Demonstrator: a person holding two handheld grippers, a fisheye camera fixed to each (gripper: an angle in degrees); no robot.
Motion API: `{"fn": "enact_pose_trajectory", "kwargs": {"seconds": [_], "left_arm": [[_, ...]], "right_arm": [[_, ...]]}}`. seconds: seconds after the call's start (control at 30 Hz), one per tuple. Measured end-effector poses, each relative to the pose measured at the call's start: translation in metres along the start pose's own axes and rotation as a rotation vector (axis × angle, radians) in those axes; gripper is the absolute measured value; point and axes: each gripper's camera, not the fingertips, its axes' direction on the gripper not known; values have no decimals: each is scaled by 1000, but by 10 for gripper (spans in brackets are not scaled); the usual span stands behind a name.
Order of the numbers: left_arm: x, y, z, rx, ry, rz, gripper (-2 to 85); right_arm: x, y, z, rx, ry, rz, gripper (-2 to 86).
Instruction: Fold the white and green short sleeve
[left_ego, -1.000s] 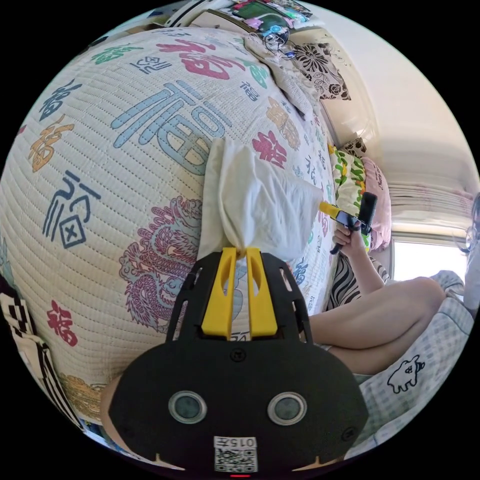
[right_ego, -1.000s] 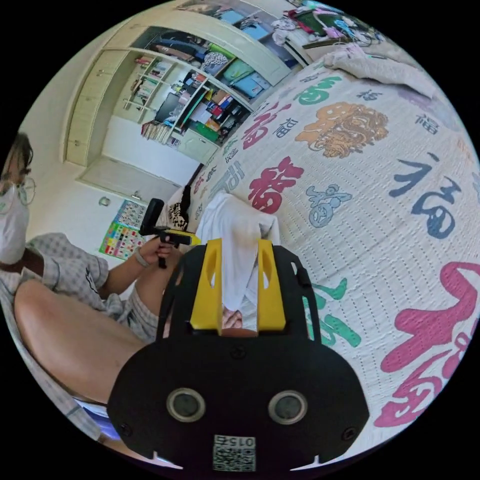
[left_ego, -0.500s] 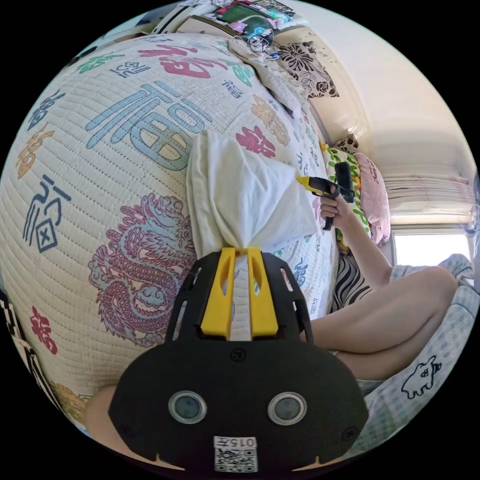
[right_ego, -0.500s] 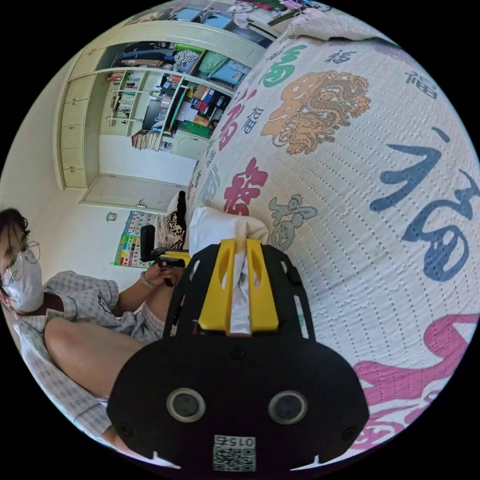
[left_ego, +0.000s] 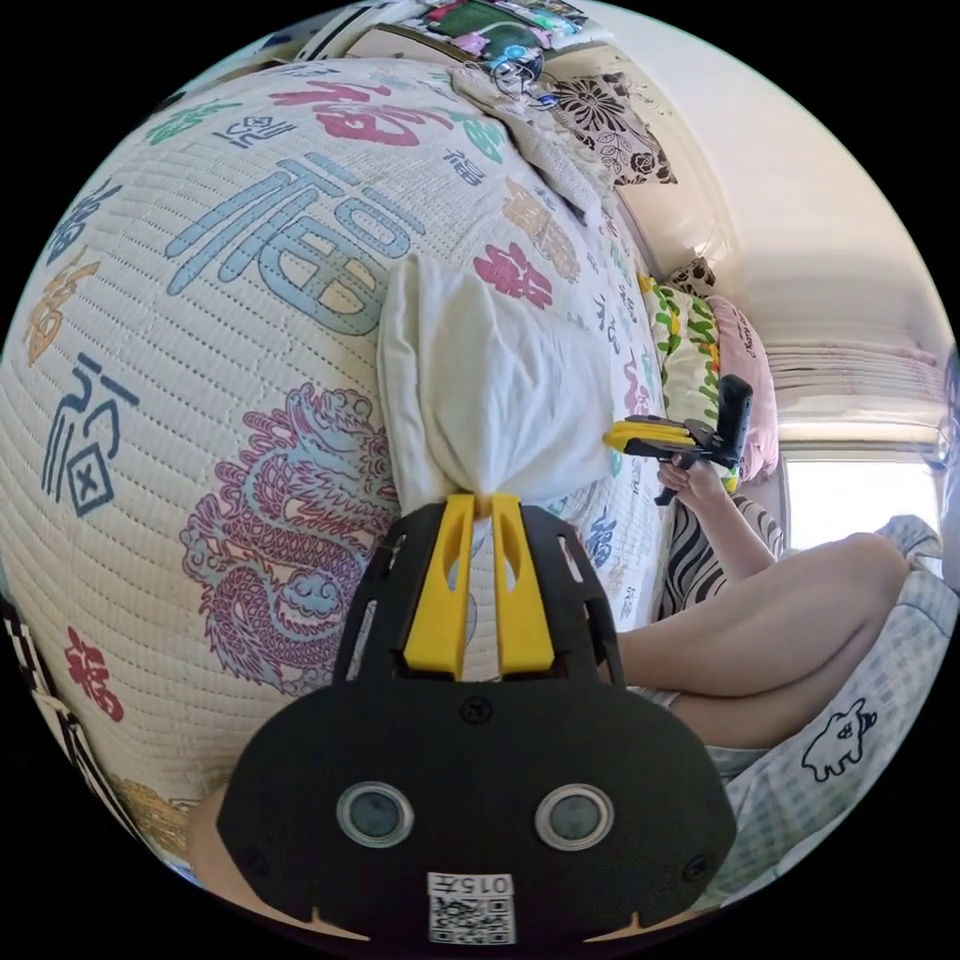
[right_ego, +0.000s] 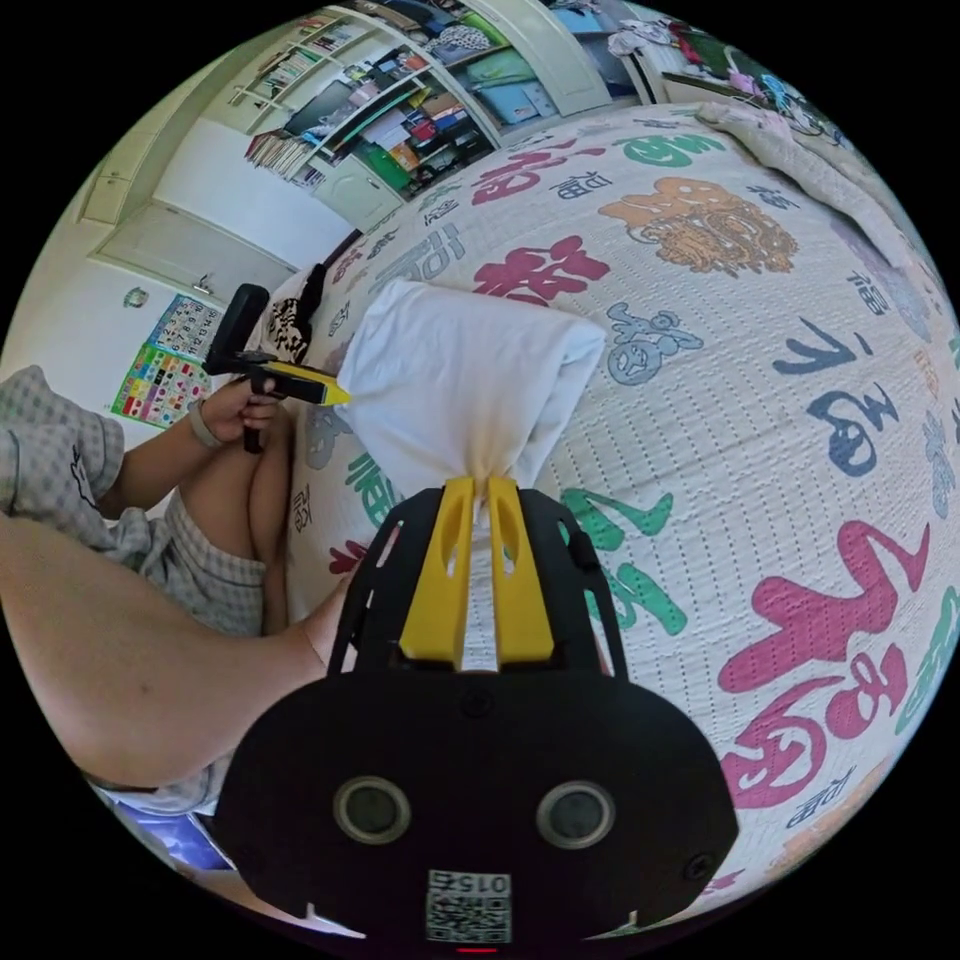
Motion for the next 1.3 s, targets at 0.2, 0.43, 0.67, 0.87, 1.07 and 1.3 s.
{"fn": "enact_pose_trajectory", "kwargs": {"seconds": [0.2, 0.43, 0.67, 0.87, 1.07, 1.3], "left_arm": [[2, 6, -42, 66, -40, 4, 93], [-16, -41, -50, 230, -27, -50, 92], [-26, -41, -56, 190, -21, -69, 5], [-38, -27, -58, 186, -19, -75, 20], [-9, 22, -98, 102, -94, 19, 81], [-24, 62, -70, -43, -5, -35, 53]], "right_arm": [[15, 0, -33, 135, -38, 83, 89], [37, -54, -3, 150, -44, 144, 101], [57, -83, 19, 148, -95, 224, 30], [62, -96, 36, 148, -125, 231, 42], [31, -80, 27, 110, -87, 129, 72], [16, -91, 94, -13, -179, 179, 57]]}}
